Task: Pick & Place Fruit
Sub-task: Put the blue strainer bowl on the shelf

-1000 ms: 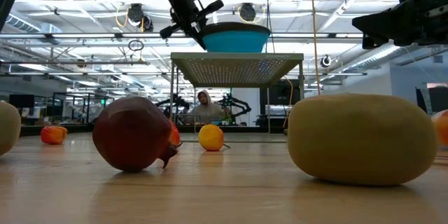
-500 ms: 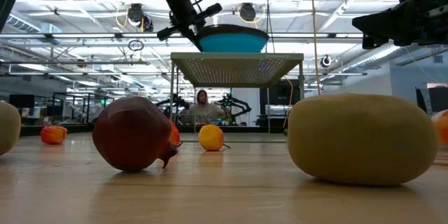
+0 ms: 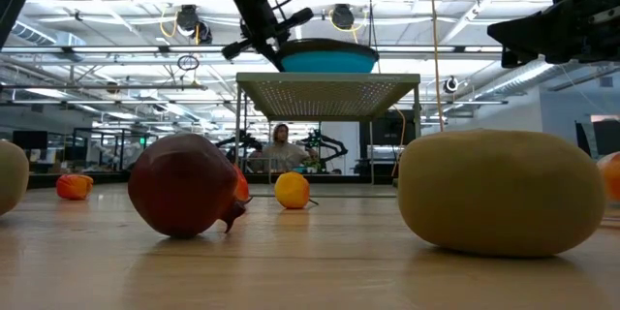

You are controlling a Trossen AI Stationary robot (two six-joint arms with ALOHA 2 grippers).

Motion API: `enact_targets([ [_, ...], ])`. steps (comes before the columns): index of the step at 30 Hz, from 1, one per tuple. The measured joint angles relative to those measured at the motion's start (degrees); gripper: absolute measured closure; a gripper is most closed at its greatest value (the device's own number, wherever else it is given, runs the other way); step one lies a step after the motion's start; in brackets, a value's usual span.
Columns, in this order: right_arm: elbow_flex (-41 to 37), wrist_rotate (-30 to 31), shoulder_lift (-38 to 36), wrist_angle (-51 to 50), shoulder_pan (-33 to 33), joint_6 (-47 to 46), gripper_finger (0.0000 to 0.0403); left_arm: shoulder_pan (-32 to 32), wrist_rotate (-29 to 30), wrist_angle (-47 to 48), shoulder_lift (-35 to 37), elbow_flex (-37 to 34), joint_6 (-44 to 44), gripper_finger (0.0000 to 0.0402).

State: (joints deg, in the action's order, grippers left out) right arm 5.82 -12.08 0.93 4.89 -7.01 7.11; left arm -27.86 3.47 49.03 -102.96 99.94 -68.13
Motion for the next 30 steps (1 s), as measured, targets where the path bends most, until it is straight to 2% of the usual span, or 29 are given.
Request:
enact_targets([
  [30,0.00,0.00,0.01,-0.44,0.00,0.00,0.0403,-0.45,-0.43,0.81,-0.56,0.00,-0.27,0.0399],
])
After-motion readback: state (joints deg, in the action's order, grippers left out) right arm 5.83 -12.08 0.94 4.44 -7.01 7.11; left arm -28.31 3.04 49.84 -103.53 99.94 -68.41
